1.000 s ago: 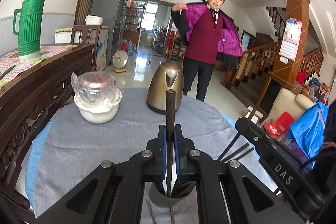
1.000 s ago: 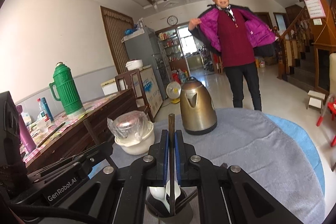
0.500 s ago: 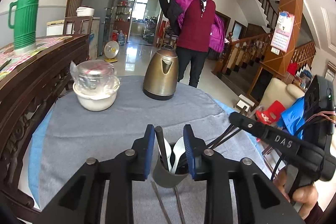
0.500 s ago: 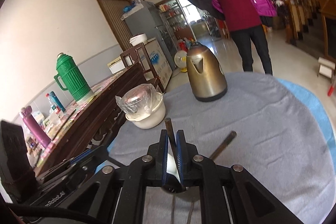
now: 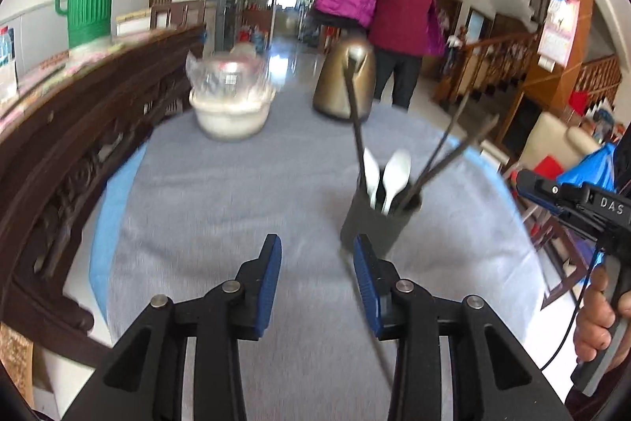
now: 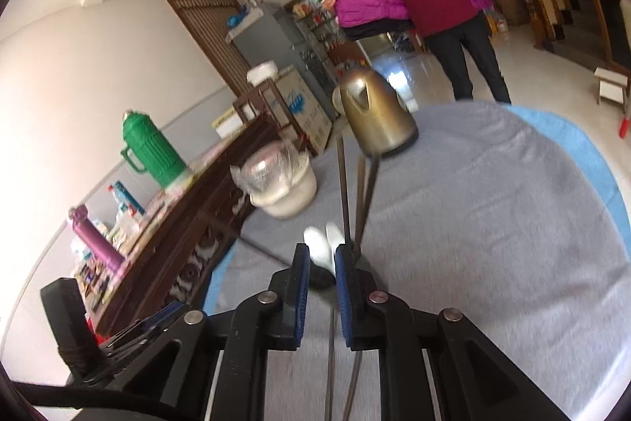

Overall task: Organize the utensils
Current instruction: 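Grasp the last chopsticks on the cloth with right tool while left tool grasps one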

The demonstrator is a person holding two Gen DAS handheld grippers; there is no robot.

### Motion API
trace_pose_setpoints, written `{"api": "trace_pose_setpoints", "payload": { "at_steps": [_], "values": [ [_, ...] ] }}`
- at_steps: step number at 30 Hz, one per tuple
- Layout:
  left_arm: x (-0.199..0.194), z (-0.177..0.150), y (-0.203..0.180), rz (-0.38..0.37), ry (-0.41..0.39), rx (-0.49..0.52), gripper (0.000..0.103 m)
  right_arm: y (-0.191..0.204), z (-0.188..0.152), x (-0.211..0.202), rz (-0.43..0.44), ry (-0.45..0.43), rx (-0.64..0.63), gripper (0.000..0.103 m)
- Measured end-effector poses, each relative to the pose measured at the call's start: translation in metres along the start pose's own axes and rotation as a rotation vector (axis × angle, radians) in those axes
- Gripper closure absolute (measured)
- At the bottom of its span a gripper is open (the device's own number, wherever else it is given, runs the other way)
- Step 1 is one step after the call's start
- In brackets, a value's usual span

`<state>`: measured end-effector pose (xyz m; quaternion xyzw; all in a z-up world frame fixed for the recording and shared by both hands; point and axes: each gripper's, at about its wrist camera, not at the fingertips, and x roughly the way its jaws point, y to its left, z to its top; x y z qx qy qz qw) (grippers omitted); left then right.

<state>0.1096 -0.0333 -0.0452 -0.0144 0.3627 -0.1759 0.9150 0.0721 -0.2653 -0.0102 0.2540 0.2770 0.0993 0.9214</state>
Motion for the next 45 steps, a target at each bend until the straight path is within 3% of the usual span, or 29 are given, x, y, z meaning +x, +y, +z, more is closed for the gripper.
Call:
{"api": "trace_pose_setpoints", "payload": {
  "at_steps": [9, 18, 28, 30, 45],
  "values": [
    [0.023, -0.036, -0.001, 0.027, 0.131, -0.019, 0.064, -0.013, -0.055, 0.064, -0.070, 0.289, 0.024, 0.088],
    [0.044, -0.055, 0.006, 0.006, 0.229, -0.042, 0.064, -0.019, -0.096, 0.132, -0.143, 0.497, 0.052, 0.089],
    [0.054, -0.057, 0.007, -0.060, 0.262, -0.065, 0.064, -0.019, -0.107, 0.170, -0.239, 0.536, 0.032, 0.089],
    [0.055, -0.056, 0.006, -0.070, 0.265, -0.065, 0.064, -0.018, -0.108, 0.173, -0.242, 0.541, 0.026, 0.094],
    [0.094, -0.050, -0.029, -0.128, 0.359, -0.046, 0.064, -0.050, -0.101, 0.140, -0.267, 0.485, 0.016, 0.096]
  ]
}}
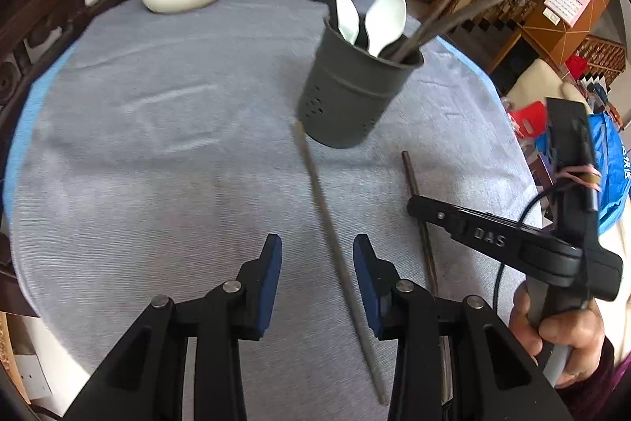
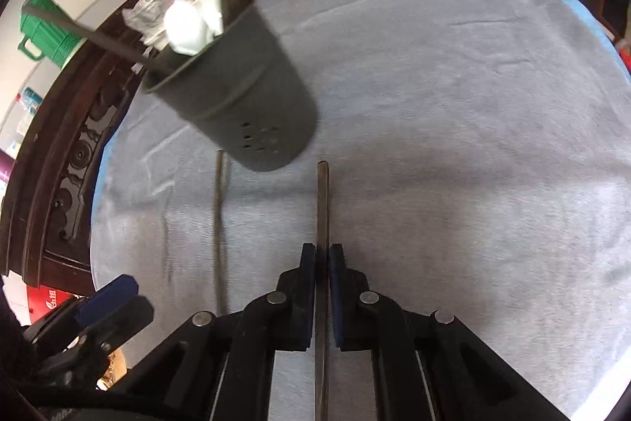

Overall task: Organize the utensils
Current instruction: 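Grasp the last chopsticks on the cloth with right tool while left tool grasps one, then raise the held chopsticks with both tools above the gray cup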

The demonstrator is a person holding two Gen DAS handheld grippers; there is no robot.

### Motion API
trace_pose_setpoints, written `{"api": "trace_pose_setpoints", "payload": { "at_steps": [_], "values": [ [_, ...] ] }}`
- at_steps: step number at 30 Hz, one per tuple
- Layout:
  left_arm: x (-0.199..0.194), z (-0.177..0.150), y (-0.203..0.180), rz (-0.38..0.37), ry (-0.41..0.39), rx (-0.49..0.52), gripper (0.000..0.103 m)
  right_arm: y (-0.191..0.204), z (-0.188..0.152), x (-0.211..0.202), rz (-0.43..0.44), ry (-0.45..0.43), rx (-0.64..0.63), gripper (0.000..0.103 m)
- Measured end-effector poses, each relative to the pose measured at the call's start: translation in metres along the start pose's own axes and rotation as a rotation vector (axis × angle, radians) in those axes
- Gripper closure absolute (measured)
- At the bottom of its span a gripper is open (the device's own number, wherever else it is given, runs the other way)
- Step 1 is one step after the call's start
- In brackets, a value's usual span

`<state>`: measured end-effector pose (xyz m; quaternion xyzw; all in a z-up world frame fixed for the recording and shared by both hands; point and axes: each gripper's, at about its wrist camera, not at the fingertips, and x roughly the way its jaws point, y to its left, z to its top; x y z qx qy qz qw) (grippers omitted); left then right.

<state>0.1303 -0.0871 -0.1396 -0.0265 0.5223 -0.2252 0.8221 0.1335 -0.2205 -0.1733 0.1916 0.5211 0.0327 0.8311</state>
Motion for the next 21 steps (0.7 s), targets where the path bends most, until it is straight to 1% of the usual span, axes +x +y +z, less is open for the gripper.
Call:
{"api": "trace_pose_setpoints", "payload": {
  "at_steps": [3, 5, 9, 10, 11, 13, 14, 16, 21],
  "values": [
    [0.014, 0.005, -0.006, 0.003, 0.039, -0.008, 0.064, -0.016, 0.001, -0.002, 0.007, 0.009, 0.033, 0.096],
    [0.023, 0.008, -0.008, 0.011, 0.056, -0.013, 0.064, -0.023, 0.001, -0.003, 0.030, 0.016, 0.054, 0.096],
    [0.037, 0.015, -0.010, 0.029, 0.072, -0.030, 0.064, -0.031, 0.003, -0.003, 0.051, 0.025, 0.064, 0.096],
    [0.040, 0.015, -0.010, 0.031, 0.076, -0.034, 0.069, -0.033, 0.004, -0.004, 0.057, 0.026, 0.069, 0.094],
    [0.043, 0.015, -0.011, 0.032, 0.080, -0.036, 0.073, -0.036, 0.005, -0.003, 0.068, 0.028, 0.078, 0.094],
    [0.049, 0.015, -0.012, 0.032, 0.089, -0.037, 0.085, -0.041, 0.003, -0.006, 0.084, 0.030, 0.085, 0.094],
    [0.050, 0.016, -0.013, 0.040, 0.079, -0.034, 0.090, -0.043, 0.002, -0.007, 0.089, 0.031, 0.088, 0.094],
    [0.051, 0.015, -0.012, 0.044, 0.073, -0.028, 0.094, -0.046, 0.002, -0.009, 0.098, 0.034, 0.094, 0.094],
    [0.045, 0.006, -0.001, 0.016, 0.074, -0.030, 0.097, -0.047, 0.006, -0.011, 0.093, 0.052, 0.101, 0.094]
  ]
}}
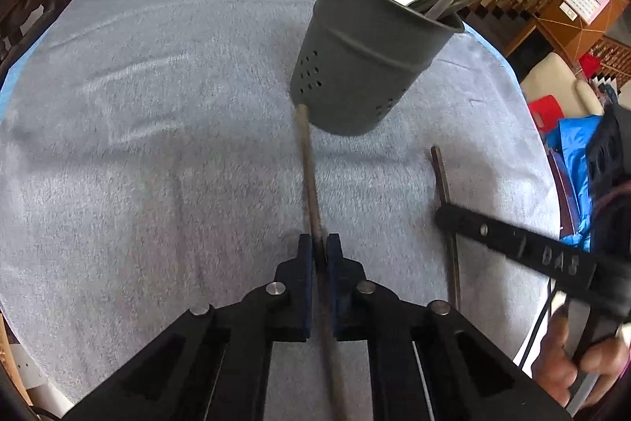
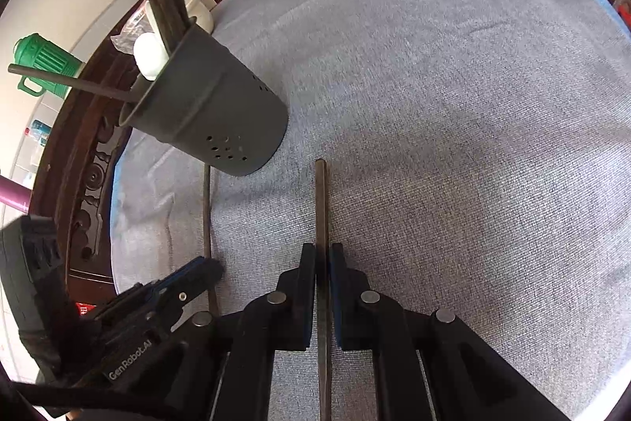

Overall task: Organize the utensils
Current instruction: 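Raise the held chopsticks with both tools above the gray cup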

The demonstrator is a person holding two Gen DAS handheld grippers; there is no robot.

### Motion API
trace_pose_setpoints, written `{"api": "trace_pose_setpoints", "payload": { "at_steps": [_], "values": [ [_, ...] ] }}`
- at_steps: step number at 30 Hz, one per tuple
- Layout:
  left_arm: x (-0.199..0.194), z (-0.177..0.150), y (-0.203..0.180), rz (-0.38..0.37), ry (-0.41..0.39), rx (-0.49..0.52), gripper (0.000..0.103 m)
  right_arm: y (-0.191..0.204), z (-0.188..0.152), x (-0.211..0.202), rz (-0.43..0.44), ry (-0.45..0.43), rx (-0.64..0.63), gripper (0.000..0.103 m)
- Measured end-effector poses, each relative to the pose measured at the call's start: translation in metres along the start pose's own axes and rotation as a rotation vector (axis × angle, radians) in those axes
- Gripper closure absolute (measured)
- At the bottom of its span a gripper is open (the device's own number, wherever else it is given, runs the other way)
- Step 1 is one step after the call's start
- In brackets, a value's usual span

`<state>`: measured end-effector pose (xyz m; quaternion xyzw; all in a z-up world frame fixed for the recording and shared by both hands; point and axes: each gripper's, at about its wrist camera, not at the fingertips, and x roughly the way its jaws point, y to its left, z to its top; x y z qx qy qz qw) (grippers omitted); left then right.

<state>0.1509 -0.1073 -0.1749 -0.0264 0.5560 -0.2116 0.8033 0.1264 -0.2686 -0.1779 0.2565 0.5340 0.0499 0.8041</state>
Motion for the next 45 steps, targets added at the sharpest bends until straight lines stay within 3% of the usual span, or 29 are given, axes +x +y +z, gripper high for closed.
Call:
{"api": "trace_pose_setpoints", "payload": {
  "at_steps": [6, 9, 13, 17, 20, 23, 26, 33, 38, 45],
  "values": [
    [-0.010, -0.011, 0.012, 0.004, 0.015, 0.002, 0.097, 0.008, 0.006, 0.004, -0.046, 0.005, 0.000, 0.094],
    [-0.011, -0.003, 0.014, 0.012, 0.015, 0.006, 0.096, 0.015, 0.007, 0.005, -0.076, -0.007, -0.031, 0.093],
    [-0.007, 0.012, 0.017, 0.028, 0.018, -0.001, 0.085, 0.020, 0.007, 0.007, -0.097, -0.009, -0.063, 0.094],
    [0.000, 0.027, 0.016, 0.056, 0.014, -0.004, 0.084, 0.026, 0.007, 0.009, -0.112, -0.017, -0.087, 0.094],
    [0.004, 0.034, 0.017, 0.072, 0.010, -0.011, 0.086, 0.031, 0.006, 0.010, -0.124, -0.020, -0.103, 0.094],
    [0.006, 0.034, 0.015, 0.087, -0.001, -0.002, 0.097, 0.033, 0.006, 0.011, -0.122, -0.022, -0.109, 0.095],
    [0.001, 0.033, 0.014, 0.091, -0.043, -0.012, 0.097, 0.032, 0.003, 0.008, -0.079, -0.030, -0.097, 0.096],
    [-0.055, 0.019, 0.021, 0.068, -0.174, -0.009, 0.097, 0.037, -0.003, -0.023, 0.020, -0.119, -0.124, 0.096],
    [-0.089, 0.015, 0.027, 0.043, -0.252, -0.013, 0.098, 0.044, -0.009, -0.050, 0.137, -0.205, -0.140, 0.096],
    [-0.135, 0.019, 0.015, 0.018, -0.374, 0.001, 0.098, 0.069, -0.015, -0.077, 0.214, -0.332, -0.177, 0.096]
  ]
}}
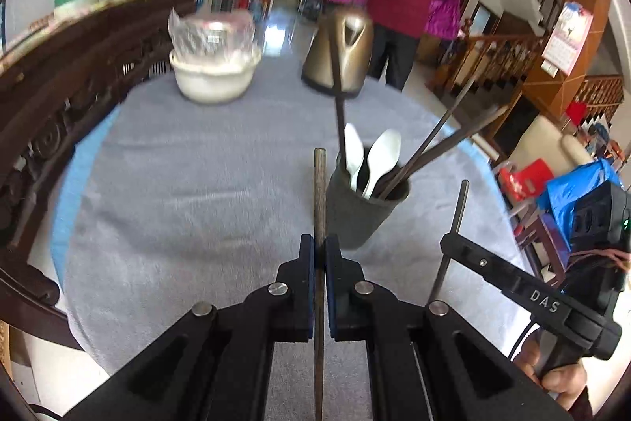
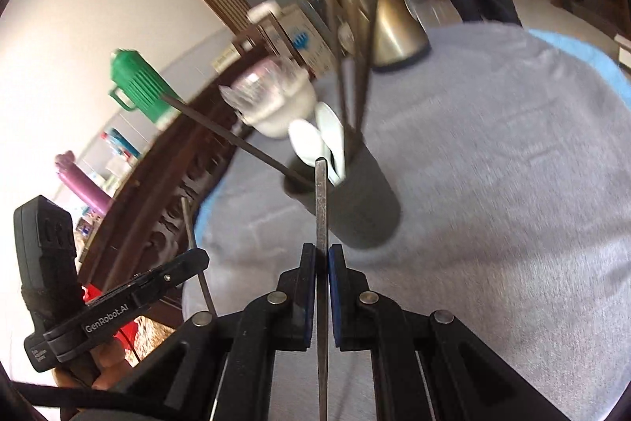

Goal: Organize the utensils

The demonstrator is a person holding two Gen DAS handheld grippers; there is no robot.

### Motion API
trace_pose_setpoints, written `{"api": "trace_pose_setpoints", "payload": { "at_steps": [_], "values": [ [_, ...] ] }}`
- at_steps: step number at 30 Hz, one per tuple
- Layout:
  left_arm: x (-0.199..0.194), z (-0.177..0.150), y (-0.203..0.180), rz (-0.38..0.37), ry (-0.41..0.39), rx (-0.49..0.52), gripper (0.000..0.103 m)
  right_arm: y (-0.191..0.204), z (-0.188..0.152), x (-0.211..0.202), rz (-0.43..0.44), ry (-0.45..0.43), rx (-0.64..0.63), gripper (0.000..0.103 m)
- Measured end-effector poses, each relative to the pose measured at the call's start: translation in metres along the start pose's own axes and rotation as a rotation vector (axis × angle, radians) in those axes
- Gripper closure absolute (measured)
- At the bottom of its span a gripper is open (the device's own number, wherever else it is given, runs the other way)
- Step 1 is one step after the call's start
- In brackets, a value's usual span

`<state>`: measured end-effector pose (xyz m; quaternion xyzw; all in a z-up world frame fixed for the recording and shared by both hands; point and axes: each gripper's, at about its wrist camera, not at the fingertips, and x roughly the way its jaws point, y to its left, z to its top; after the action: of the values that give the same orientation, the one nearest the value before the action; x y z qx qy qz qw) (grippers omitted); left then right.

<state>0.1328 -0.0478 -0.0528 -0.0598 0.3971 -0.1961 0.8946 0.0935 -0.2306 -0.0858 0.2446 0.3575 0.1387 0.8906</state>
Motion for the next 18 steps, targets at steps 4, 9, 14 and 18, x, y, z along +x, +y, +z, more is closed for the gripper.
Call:
{"api": "trace_pose_setpoints", "payload": {
  "at_steps": [4, 9, 14, 18],
  "values": [
    [-0.014, 0.005, -0.005, 0.000, -0.054, 0.009, 0.098, 0.013, 0.004, -0.016, 0.016, -0.082, -0.019, 0.096],
    [-0.023, 0.009, -0.015, 0.024, -0.080, 0.027, 0.098, 0.024, 0.006, -0.028, 0.032, -0.147, -0.029, 0.096],
    [-0.030, 0.007, -0.023, 0.047, -0.097, 0.048, 0.098, 0.032, 0.007, -0.038, 0.032, -0.180, -0.045, 0.096],
    [-0.034, 0.006, -0.027, 0.067, -0.108, 0.063, 0.098, 0.035, 0.007, -0.045, 0.030, -0.203, -0.054, 0.096]
  ]
}}
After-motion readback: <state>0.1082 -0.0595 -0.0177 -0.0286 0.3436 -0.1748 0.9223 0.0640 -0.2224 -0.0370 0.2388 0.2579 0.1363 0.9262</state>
